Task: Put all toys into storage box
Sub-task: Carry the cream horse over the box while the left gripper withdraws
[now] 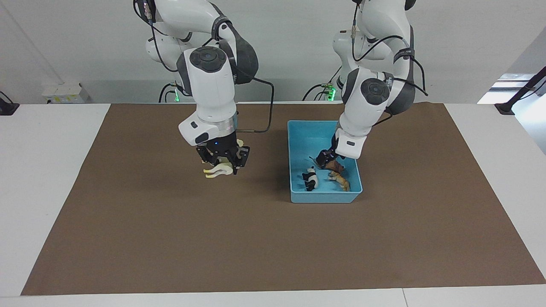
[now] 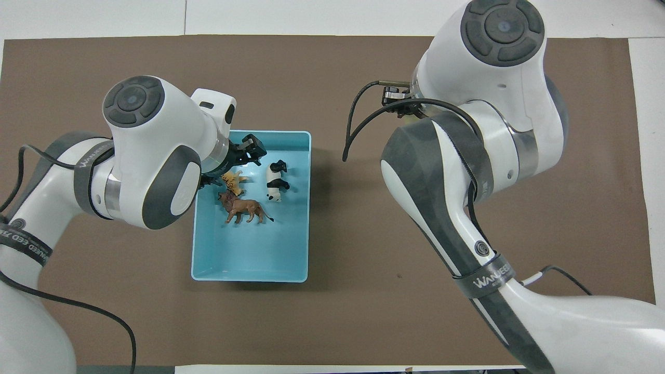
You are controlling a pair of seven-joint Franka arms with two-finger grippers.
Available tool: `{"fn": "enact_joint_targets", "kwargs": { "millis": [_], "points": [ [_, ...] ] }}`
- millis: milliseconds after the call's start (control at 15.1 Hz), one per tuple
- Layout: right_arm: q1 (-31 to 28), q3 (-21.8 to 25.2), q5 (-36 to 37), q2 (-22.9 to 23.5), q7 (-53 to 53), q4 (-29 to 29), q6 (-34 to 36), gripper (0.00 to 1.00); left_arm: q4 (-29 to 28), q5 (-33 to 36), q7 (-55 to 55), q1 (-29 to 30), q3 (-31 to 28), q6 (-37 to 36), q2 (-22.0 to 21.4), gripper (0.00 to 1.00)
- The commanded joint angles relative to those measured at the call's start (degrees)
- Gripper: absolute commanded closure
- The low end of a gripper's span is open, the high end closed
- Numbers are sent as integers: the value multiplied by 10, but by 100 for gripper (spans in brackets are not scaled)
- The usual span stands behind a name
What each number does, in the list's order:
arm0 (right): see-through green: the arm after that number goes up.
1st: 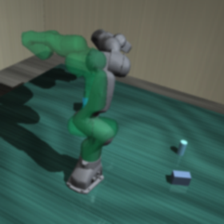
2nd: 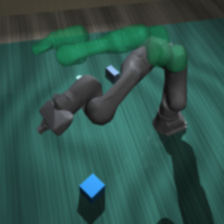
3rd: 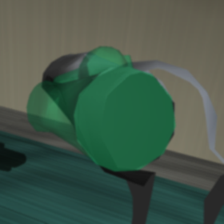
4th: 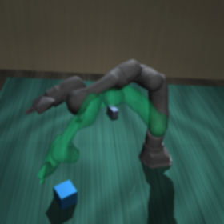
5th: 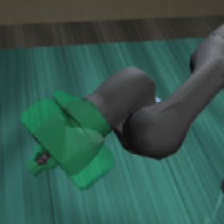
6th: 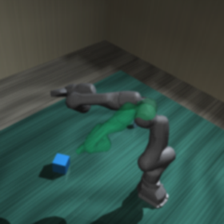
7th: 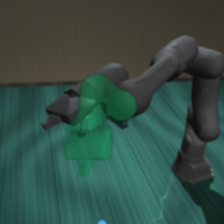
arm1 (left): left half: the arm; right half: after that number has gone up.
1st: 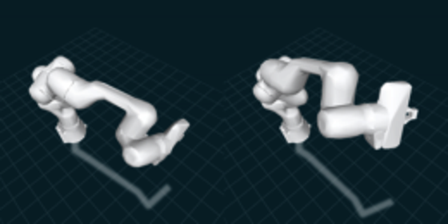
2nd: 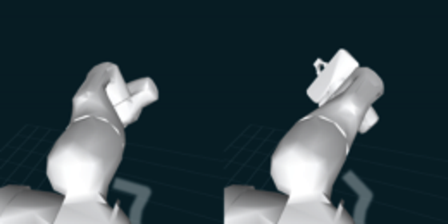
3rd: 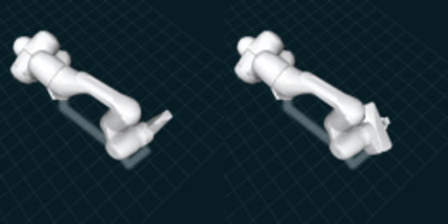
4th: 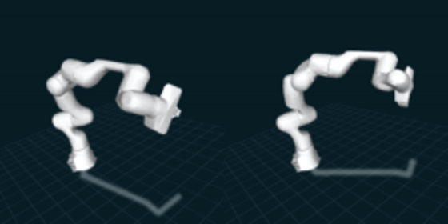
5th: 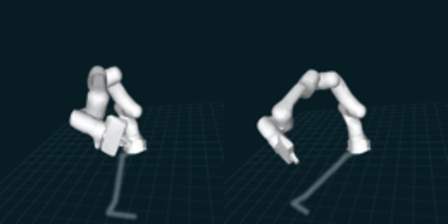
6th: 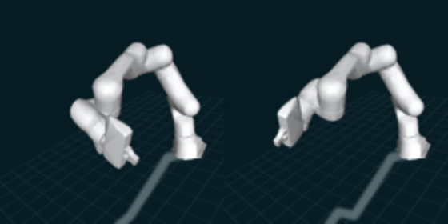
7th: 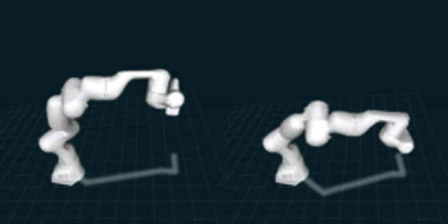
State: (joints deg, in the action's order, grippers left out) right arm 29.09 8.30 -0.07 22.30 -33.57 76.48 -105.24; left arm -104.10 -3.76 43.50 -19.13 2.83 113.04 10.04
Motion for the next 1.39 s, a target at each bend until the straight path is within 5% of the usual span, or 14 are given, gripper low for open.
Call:
{"fn": "enact_joint_targets", "kwargs": {
  "millis": [0, 331, 595, 794, 1058, 1125, 1191, 1323],
  "points": [
    [12, -22, -8, 27, -50, -65, 11, 100, 2, 34, -49, 64, 2, -44, -51, 0],
    [70, -43, -29, 77, -113, -167, 3, 100, 20, 37, -261, 156, 2, -139, -102, 0],
    [114, -48, -29, 133, -148, -186, -58, 100, 27, 36, -351, 171, -1, -192, -129, 0],
    [157, -45, -20, 199, -157, -184, -133, 100, 24, 39, -356, 116, -39, -162, -121, 0],
    [167, -47, -22, 208, -160, -177, -136, 100, 101, 37, -361, 116, -46, -220, -65, 0],
    [168, -47, -20, 206, -165, -175, -137, 22, 104, 32, -368, 117, -46, -221, -66, 0],
    [168, -46, -22, 205, -175, -176, -132, 0, 101, 31, -370, 121, -45, -221, -69, 0],
    [168, -45, -20, 206, -223, -179, -131, 0, 87, 29, -373, 144, -35, -216, -89, 0]
  ]
}}
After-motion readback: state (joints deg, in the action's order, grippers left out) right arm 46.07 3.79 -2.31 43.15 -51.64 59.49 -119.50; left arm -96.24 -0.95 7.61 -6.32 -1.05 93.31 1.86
